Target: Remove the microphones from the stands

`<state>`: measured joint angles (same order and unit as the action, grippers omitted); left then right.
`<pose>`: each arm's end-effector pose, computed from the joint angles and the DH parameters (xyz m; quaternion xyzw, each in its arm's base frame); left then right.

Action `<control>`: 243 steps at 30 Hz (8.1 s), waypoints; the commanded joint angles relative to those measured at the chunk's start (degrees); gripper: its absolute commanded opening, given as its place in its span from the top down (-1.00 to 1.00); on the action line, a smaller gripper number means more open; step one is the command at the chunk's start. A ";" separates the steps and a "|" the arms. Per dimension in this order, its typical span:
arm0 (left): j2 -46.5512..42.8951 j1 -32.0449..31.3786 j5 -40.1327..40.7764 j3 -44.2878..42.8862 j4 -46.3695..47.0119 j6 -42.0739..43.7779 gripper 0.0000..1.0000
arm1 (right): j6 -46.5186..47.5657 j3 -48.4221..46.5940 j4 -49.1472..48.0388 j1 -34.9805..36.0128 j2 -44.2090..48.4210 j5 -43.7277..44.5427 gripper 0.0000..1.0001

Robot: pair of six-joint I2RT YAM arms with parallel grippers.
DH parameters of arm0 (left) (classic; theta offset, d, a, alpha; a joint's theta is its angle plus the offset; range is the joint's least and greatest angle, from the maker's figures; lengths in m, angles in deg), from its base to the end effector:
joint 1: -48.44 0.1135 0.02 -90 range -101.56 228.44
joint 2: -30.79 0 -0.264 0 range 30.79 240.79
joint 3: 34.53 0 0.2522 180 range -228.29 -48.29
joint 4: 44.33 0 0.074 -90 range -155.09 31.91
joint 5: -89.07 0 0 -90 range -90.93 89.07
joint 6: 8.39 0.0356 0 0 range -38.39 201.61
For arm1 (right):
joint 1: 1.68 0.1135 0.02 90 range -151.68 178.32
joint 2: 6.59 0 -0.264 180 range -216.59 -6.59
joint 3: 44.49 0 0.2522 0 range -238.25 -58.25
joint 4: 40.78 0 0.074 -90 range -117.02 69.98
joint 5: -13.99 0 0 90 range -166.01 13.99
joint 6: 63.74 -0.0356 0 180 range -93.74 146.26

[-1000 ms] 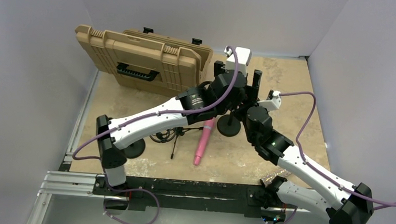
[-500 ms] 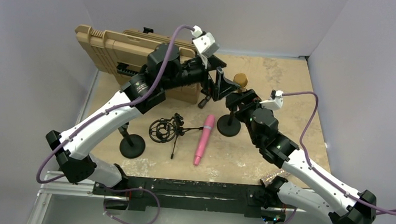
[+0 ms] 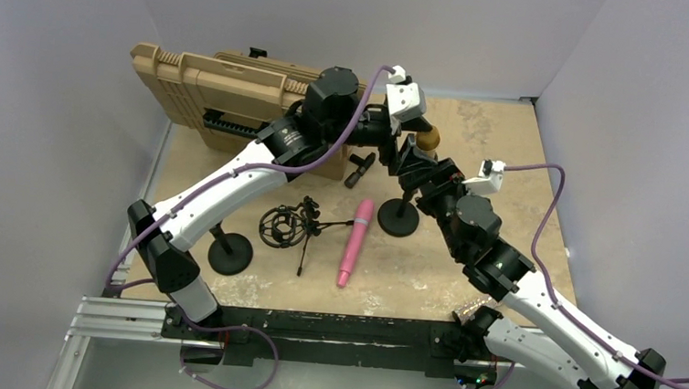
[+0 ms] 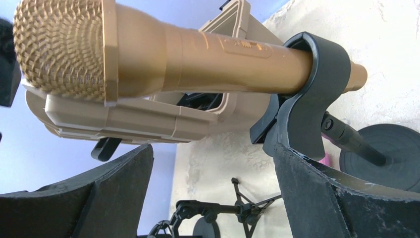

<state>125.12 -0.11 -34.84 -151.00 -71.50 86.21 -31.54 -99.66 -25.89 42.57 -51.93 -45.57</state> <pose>0.2345 -0.2955 0.4627 0.4917 0.5428 -0.4412 0.5186 0.1467 0.1177 0.3351 0.2600 0.6859 0.3847 0.5603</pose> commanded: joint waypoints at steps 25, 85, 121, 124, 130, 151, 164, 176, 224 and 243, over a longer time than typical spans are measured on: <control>-1.69 3.65 -6.92 0.43 0.19 0.96 -0.68 | -0.38 1.52 0.67 0.16 0.80 -2.09 -0.78; 3.72 -6.56 53.13 -5.35 -3.62 -10.96 1.00 | 20.06 -3.06 -17.04 0.22 -16.34 10.22 -0.63; 6.70 -1.85 42.51 -9.29 -7.07 -14.09 1.00 | 24.09 -5.24 -20.02 0.22 -27.74 4.77 -0.50; 6.82 -1.82 41.78 -9.32 -7.03 -14.41 1.00 | 24.35 -5.12 -20.44 0.22 -27.56 5.12 -0.49; 7.02 -1.76 40.90 -9.42 -7.15 -14.59 1.00 | 23.67 -4.97 -20.32 0.27 -26.79 6.62 -0.43; 8.46 -1.03 34.34 -14.13 -8.54 -12.14 1.00 | 22.05 -2.66 -20.59 -0.25 -21.33 1.99 0.52; 9.18 1.00 18.99 -19.37 -17.32 -2.92 1.00 | 18.02 -2.41 -15.33 -2.59 -13.19 -4.28 -0.97; 8.90 1.26 20.01 -18.66 -18.19 -1.94 1.00 | 16.04 -6.91 -3.93 -1.71 -13.28 -7.17 -0.90; 10.17 3.91 12.11 -19.14 -18.58 -2.27 1.00 | 23.33 -7.18 -13.51 -0.92 -19.26 6.95 -0.67; 12.46 3.91 13.17 -21.74 -19.23 -2.11 1.00 | 19.30 -7.29 -10.91 -0.57 -24.04 7.40 -0.67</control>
<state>137.66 4.23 -19.80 -170.06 -92.48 85.31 -11.67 -106.02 -33.85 41.43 -78.07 -37.59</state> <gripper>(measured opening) 0.508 0.846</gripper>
